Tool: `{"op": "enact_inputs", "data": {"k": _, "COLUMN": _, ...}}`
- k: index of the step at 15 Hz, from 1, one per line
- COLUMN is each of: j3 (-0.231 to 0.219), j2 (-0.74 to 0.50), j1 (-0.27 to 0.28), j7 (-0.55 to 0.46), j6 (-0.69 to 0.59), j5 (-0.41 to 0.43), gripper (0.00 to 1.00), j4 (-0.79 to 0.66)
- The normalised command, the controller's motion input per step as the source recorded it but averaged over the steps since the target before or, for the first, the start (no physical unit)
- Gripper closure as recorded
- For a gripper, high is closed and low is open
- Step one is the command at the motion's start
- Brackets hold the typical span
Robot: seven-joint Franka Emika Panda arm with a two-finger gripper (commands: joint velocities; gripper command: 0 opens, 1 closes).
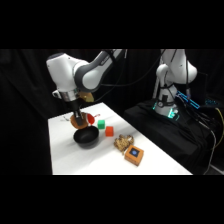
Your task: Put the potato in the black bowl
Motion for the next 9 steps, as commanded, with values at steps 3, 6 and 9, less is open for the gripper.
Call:
{"op": "enact_inputs", "data": {"k": 3, "j3": 0.022, "j2": 0.24, "j1": -0.094, "j7": -0.14, "j6": 0.12, "j5": 0.111, "gripper": 0.96, "j4": 0.07}}
{"op": "enact_inputs", "data": {"k": 6, "j3": 0.047, "j2": 0.32, "j1": -0.101, "j7": -0.18, "j6": 0.20, "j5": 0.139, "gripper": 0.97, "j4": 0.16}}
{"op": "enact_inputs", "data": {"k": 9, "j3": 0.048, "j2": 0.21, "j1": -0.068, "j7": -0.16, "j6": 0.20, "j5": 0.108, "gripper": 0.63, "j4": 0.12}}
